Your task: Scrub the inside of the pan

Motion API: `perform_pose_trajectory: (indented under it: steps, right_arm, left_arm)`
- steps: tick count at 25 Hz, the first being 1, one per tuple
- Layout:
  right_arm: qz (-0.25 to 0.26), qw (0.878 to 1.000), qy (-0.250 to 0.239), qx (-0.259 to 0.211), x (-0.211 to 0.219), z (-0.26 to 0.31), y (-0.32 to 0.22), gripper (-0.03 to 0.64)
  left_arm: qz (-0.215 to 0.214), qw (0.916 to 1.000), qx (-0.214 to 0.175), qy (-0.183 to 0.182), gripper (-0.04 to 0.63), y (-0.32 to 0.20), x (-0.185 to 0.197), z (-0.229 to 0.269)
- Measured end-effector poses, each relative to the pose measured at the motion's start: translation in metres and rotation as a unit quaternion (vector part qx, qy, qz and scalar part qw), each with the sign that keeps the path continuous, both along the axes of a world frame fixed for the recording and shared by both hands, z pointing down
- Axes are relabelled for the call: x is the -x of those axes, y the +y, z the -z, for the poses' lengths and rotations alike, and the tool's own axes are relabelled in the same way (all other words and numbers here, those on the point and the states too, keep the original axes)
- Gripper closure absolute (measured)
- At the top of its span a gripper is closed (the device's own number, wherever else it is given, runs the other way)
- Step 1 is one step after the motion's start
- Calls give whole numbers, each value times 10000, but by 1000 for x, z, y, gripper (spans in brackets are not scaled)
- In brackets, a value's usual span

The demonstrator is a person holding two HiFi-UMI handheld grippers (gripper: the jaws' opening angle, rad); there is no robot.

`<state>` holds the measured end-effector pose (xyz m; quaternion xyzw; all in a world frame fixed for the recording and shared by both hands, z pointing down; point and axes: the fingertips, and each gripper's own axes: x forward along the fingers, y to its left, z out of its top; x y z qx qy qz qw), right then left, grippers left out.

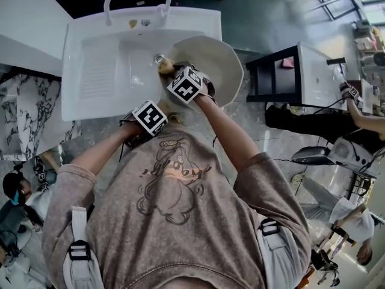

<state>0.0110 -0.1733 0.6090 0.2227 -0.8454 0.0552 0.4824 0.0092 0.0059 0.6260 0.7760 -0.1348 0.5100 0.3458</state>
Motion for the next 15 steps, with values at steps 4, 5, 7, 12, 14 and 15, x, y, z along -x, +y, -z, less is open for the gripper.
perform_pose_trajectory:
  steps: [4, 5, 7, 12, 14, 15]
  right_arm:
    - [85, 9998, 156, -118, -1, -2, -3, 474]
    - [102, 9997, 188, -134, -1, -3, -3, 474]
    - [122, 9994, 264, -161, 0, -3, -6, 474]
    - [69, 9982, 529, -286, -3, -6, -25, 474]
    - [-3, 9976, 598, -359, -6, -4, -36, 474]
    - [-39, 9972, 637, -399, -8, -3, -41, 474]
  left_arm:
    - [23, 9999, 117, 41, 541, 2, -2, 1]
    - [26, 9999, 128, 56, 541, 3, -2, 1]
    - [32, 9999, 139, 76, 541, 4, -3, 1]
    - [68, 9998, 155, 129, 541, 6, -4, 2]
    - [75, 9998, 147, 140, 541, 6, -4, 2]
    - [76, 9998, 137, 145, 541, 6, -4, 2]
